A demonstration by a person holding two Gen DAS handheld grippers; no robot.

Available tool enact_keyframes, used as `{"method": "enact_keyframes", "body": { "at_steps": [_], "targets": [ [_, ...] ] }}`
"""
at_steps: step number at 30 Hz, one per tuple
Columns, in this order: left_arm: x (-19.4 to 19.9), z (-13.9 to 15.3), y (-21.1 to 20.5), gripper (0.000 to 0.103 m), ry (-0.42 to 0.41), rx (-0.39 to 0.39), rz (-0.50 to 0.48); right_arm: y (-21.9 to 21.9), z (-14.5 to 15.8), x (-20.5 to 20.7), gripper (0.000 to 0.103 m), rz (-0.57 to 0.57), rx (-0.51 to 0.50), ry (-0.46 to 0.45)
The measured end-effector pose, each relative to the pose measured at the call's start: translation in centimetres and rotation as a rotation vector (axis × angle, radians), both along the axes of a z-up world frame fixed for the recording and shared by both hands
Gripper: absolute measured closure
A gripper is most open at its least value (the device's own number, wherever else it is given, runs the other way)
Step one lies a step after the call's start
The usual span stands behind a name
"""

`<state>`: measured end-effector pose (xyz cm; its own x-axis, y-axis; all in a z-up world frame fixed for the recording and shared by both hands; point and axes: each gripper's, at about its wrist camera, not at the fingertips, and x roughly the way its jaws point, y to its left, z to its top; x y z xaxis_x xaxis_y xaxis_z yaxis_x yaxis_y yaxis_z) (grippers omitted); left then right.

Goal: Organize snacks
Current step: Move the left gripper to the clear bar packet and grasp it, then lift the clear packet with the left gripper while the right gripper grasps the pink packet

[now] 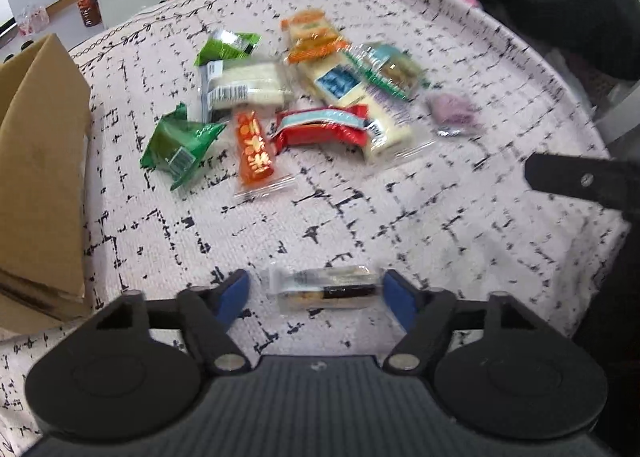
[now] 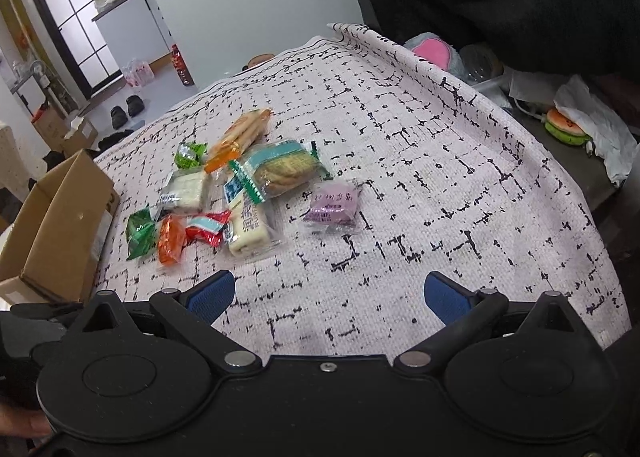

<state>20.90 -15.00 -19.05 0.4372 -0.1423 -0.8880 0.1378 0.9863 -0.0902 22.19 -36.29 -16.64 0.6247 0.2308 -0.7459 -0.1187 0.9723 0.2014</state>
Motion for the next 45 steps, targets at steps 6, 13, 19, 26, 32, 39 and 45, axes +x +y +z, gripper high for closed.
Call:
{"method": "enact_keyframes", "body": {
  "at_steps": [6, 13, 19, 26, 32, 39, 45],
  "targets": [
    [0.7, 0.5, 0.8, 0.050, -0.039, 0.009, 0.043, -0.1, -0.5, 1.8, 0.004, -0.036, 0.007, -0.021],
    [1.9, 1.9, 2.1, 0.050, -0.099, 0.015, 0.121, -0.5, -1.3, 4.0, 0.010, -0.073, 0.028, -0.025],
    [2.6, 3.0, 3.2, 0.050, -0.151, 0.026, 0.170, -0.1, -2.1, 5.4, 0.010, -0.090, 0.011, -0.037],
    [3.7, 4.0, 4.3, 0.050, -0.198, 0.029, 0.215, 0.8, -3.0, 7.0, 0.018, -0.081, -0.010, -0.042],
    [5.1, 4.7, 4.8, 0.050, -0.209, -0.002, 0.235, 2.3, -4.1, 8.1, 0.032, -0.063, -0.073, -0.019],
    [6.1, 5.7, 5.0, 0.050, -0.190, 0.009, 0.228, 2.7, -3.9, 7.8, 0.070, -0.020, -0.068, -0.016],
    [5.4, 7.6, 5.7, 0.050, -0.203, 0.035, 0.216, 2.9, -2.4, 6.8, 0.070, -0.015, -0.053, -0.061]
  ]
}}
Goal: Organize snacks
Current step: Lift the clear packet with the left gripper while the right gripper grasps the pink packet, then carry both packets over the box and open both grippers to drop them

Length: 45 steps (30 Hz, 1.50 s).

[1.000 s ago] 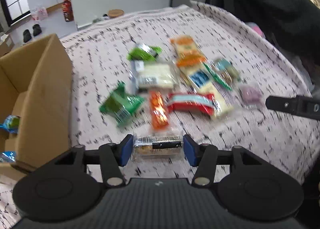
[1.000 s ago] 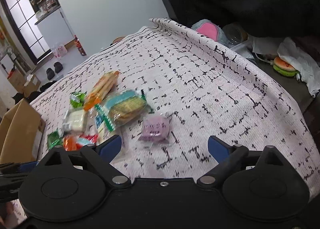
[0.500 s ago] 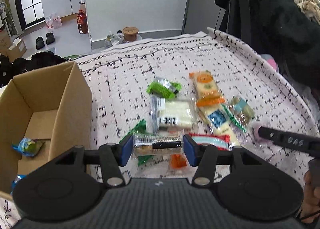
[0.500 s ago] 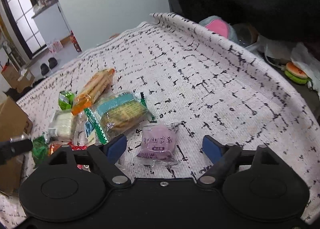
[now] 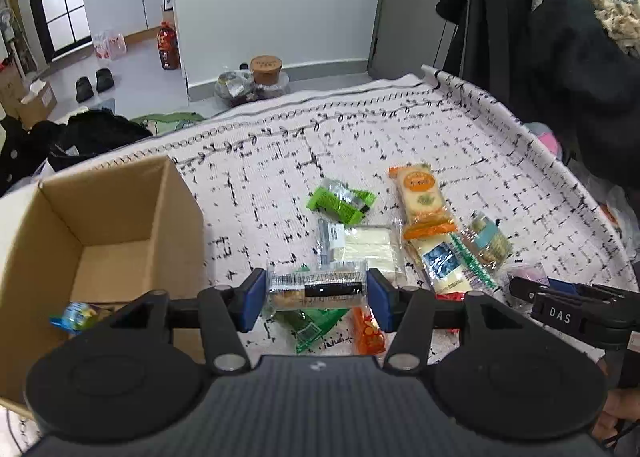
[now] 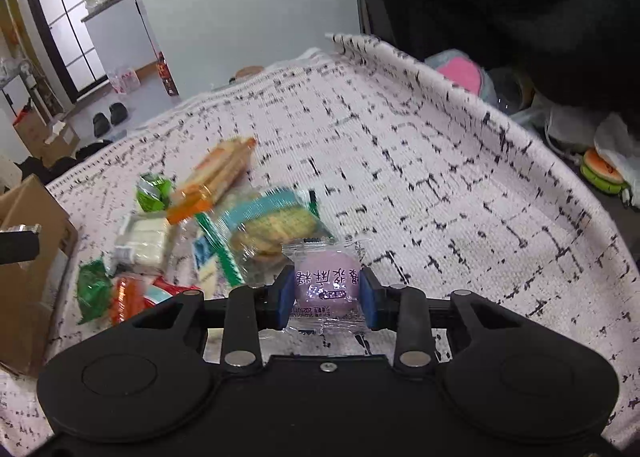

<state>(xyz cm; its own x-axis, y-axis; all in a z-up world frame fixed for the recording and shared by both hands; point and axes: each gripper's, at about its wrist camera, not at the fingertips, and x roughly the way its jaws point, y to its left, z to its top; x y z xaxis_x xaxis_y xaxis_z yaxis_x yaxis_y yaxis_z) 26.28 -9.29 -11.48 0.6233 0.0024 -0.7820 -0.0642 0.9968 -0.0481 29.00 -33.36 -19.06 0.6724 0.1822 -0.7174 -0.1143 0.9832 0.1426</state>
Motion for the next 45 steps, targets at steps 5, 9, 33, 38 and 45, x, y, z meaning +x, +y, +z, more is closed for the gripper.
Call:
{"method": "enact_keyframes", "body": {
  "at_steps": [5, 9, 33, 38, 45],
  "targets": [
    [-1.6, 2.2, 1.0, 0.050, -0.048, -0.002, 0.002, 0.5, 1.4, -0.6, 0.070, 0.019, 0.050, -0.014],
    [-2.8, 3.3, 2.3, 0.050, -0.067, 0.000, 0.023, 1.7, 3.1, -1.6, 0.070, 0.049, 0.062, -0.055],
    [-7.7, 4.4, 12.9, 0.050, -0.118, -0.067, 0.193, 14.0, 7.1, -6.2, 0.070, 0.217, 0.067, -0.143],
    [-8.2, 3.6, 14.7, 0.048, -0.123, -0.103, 0.223, 16.8, 7.2, -7.0, 0.070, 0.257, 0.079, -0.145],
    [-9.1, 2.6, 16.8, 0.042, -0.124, -0.150, 0.276, 19.8, 7.5, -7.9, 0.070, 0.313, 0.075, -0.157]
  ]
}}
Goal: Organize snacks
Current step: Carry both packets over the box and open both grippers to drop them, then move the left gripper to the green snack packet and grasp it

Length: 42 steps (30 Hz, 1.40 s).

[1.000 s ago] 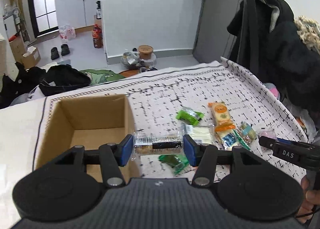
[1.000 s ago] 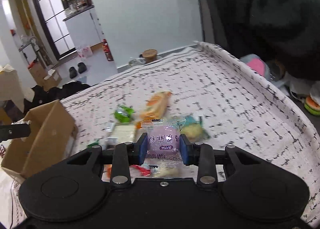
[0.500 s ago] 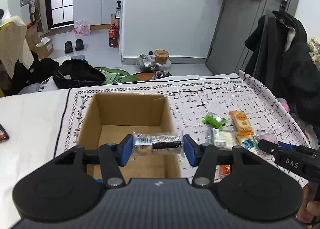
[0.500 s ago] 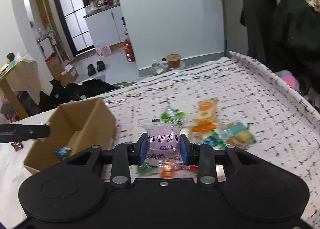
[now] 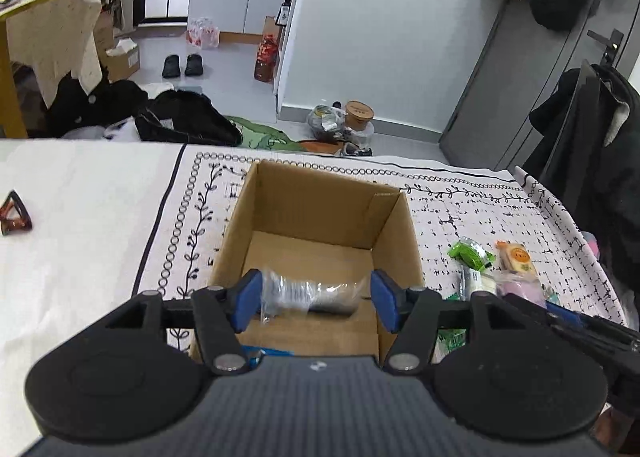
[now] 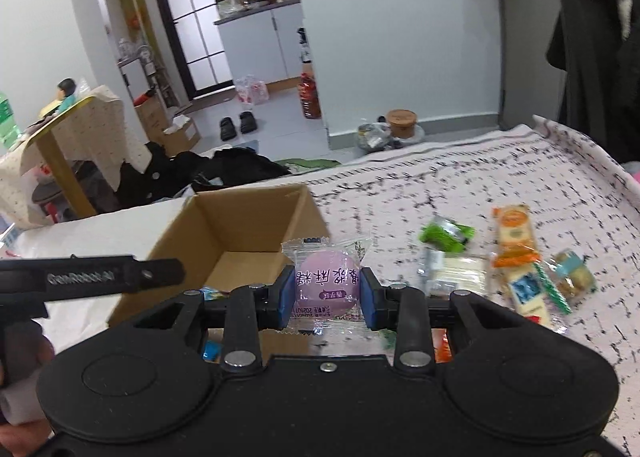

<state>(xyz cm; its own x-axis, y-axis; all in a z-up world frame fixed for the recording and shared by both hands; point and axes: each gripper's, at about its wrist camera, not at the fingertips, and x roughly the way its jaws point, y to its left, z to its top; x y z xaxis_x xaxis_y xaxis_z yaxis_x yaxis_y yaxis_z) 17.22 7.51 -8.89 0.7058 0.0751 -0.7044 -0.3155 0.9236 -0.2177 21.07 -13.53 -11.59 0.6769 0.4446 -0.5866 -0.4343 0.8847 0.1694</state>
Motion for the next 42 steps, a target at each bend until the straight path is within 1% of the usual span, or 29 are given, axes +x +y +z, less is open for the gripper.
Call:
{"method": "enact_keyframes", "body": {
  "at_steps": [2, 5, 8, 15, 17, 18, 19, 20, 21, 22, 23, 25, 30, 35, 42],
  "targets": [
    [-0.3, -0.3, 0.3, 0.041, -0.001, -0.019, -0.012, 0.6, 0.1, -0.2, 0.070, 0.014, 0.003, -0.004],
    [-0.7, -0.4, 0.5, 0.041, -0.009, -0.011, -0.008, 1.6, 0.3, -0.4, 0.070, 0.023, 0.009, -0.002],
    [-1.0, -0.3, 0.7, 0.041, -0.014, -0.030, -0.001, 2.3, 0.5, -0.3, 0.070, 0.033, 0.027, 0.006],
    [-2.1, 0.6, 1.1, 0.040, -0.034, -0.013, 0.019, 3.7, 0.3, 0.0, 0.070, 0.064, 0.073, 0.045],
    [-2.3, 0.9, 1.4, 0.040, -0.038, -0.012, 0.029, 4.0, 0.2, 0.2, 0.068, 0.092, 0.100, 0.067],
    [-2.3, 1.0, 1.5, 0.040, -0.040, -0.009, 0.032, 4.2, 0.2, 0.2, 0.065, 0.103, 0.109, 0.074],
    [-2.4, 1.1, 1.6, 0.040, -0.042, -0.004, 0.036, 4.4, 0.3, 0.2, 0.059, 0.112, 0.114, 0.079],
    [-2.5, 1.2, 1.7, 0.040, -0.043, -0.001, 0.040, 4.4, 0.3, 0.3, 0.055, 0.104, 0.106, 0.078],
    [-2.6, 1.2, 1.8, 0.039, -0.045, -0.001, 0.043, 4.3, 0.4, 0.2, 0.047, 0.096, 0.098, 0.074],
    [-2.7, 1.2, 1.8, 0.039, -0.047, -0.003, 0.047, 4.0, 0.5, 0.2, 0.042, 0.083, 0.093, 0.069],
    [-2.8, 1.3, 1.9, 0.039, -0.051, -0.005, 0.051, 3.6, 0.6, 0.2, 0.040, 0.077, 0.097, 0.069],
    [-2.8, 1.4, 2.0, 0.034, -0.057, -0.009, 0.047, 2.6, 0.8, 0.3, 0.031, 0.070, 0.103, 0.074],
    [-2.4, 1.5, 1.3, 0.025, -0.059, 0.004, 0.027, 0.3, 1.8, 0.1, 0.023, 0.045, 0.071, 0.037],
    [-1.7, 1.2, -0.1, 0.024, -0.038, -0.008, -0.006, -2.0, 2.0, 0.5, 0.022, 0.013, 0.046, 0.019],
    [-1.4, 1.3, -2.1, 0.023, -0.034, -0.008, -0.024, -5.9, 1.8, 0.8, 0.022, -0.042, 0.024, 0.033]
  ]
}}
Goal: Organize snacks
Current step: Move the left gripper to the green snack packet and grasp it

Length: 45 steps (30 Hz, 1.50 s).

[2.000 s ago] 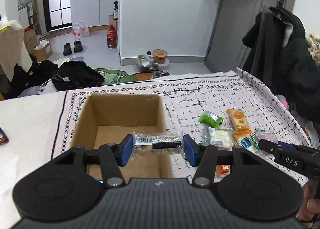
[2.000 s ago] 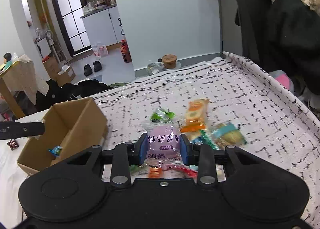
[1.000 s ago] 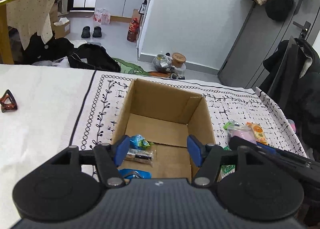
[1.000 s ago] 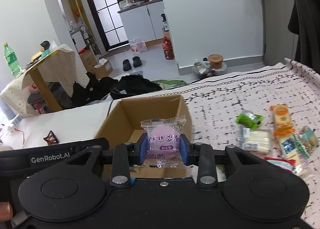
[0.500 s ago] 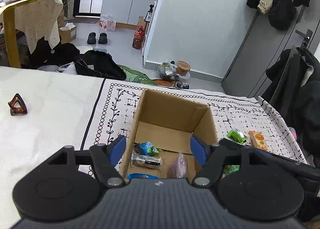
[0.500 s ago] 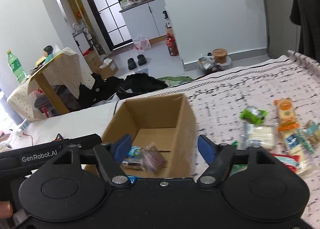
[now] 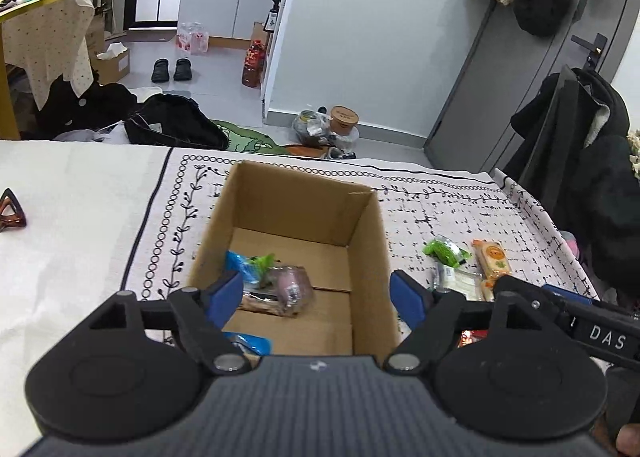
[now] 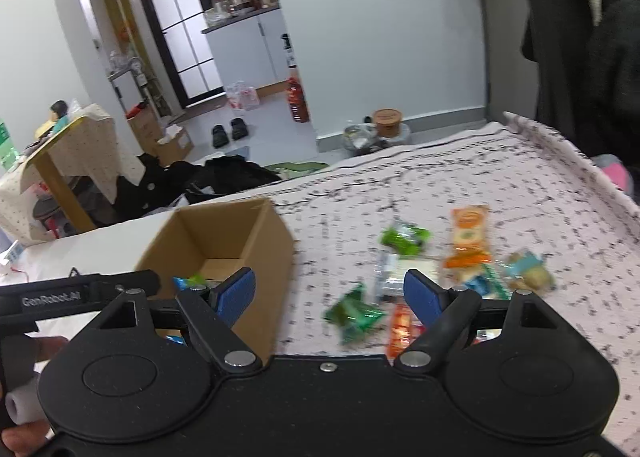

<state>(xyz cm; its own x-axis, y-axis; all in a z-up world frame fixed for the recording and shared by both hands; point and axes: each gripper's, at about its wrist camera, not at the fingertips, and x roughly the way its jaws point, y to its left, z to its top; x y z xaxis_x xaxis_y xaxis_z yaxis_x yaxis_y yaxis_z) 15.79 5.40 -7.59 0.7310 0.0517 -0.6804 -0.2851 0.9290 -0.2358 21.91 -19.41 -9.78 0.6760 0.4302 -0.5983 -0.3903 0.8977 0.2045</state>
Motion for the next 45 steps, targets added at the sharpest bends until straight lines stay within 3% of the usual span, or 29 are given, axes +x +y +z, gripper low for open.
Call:
{"method": "enact_keyframes", "body": {
  "at_steps": [20, 30, 45],
  "targets": [
    [2.8, 0.9, -6.4, 0.018, 0.008, 0.026, -0.130, -10.5, 1.6, 2.3, 0.018, -0.162, -0.031, -0.026],
    [4.8, 0.2, -9.0, 0.018, 0.026, 0.024, -0.156, -13.7, -0.7, 3.9, 0.018, -0.197, 0.011, 0.038],
    [8.1, -2.2, -12.1, 0.019, 0.071, 0.055, -0.146, -14.3, -4.7, 7.0, 0.024, -0.109, -0.039, 0.066]
  ]
}}
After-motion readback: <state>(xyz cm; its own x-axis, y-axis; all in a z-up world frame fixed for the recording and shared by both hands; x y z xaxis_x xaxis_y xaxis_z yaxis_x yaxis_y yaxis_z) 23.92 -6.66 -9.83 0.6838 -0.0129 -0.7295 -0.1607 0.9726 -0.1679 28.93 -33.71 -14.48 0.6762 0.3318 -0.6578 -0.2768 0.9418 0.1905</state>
